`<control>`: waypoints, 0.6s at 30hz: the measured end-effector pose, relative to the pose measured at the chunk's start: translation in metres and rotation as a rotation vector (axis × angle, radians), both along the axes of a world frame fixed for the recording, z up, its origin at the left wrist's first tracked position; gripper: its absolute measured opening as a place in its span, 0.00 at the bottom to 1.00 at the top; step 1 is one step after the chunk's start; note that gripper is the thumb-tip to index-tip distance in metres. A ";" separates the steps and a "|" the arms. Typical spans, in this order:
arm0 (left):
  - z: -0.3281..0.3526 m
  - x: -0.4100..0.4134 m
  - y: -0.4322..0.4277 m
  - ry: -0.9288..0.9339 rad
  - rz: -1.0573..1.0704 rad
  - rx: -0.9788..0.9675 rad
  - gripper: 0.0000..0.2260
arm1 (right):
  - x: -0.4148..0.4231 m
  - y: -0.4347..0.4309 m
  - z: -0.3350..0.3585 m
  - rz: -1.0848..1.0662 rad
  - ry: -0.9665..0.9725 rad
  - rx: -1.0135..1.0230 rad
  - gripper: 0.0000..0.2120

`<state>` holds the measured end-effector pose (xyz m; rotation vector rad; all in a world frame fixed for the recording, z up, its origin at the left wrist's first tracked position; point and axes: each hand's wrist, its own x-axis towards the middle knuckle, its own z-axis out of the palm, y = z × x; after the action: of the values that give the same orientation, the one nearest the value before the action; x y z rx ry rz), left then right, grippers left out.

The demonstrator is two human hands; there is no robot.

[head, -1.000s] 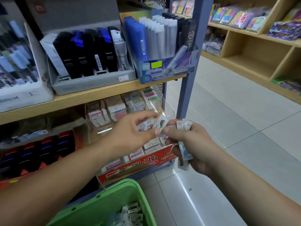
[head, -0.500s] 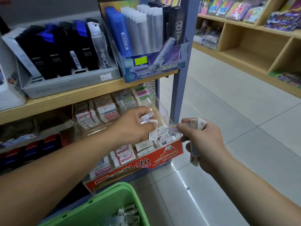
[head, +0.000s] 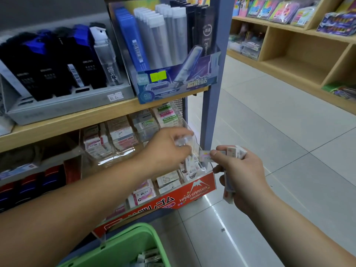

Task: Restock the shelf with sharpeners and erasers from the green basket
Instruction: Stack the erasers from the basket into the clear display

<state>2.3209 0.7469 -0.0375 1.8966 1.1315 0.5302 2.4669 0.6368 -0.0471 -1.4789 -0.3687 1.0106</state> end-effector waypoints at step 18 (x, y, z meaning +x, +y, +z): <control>-0.027 -0.006 -0.012 0.180 0.039 0.251 0.07 | 0.006 -0.004 -0.008 -0.018 -0.027 -0.016 0.05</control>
<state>2.3146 0.7345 -0.0647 2.1773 1.2677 0.5529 2.4730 0.6325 -0.0555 -1.5086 -0.3664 0.9819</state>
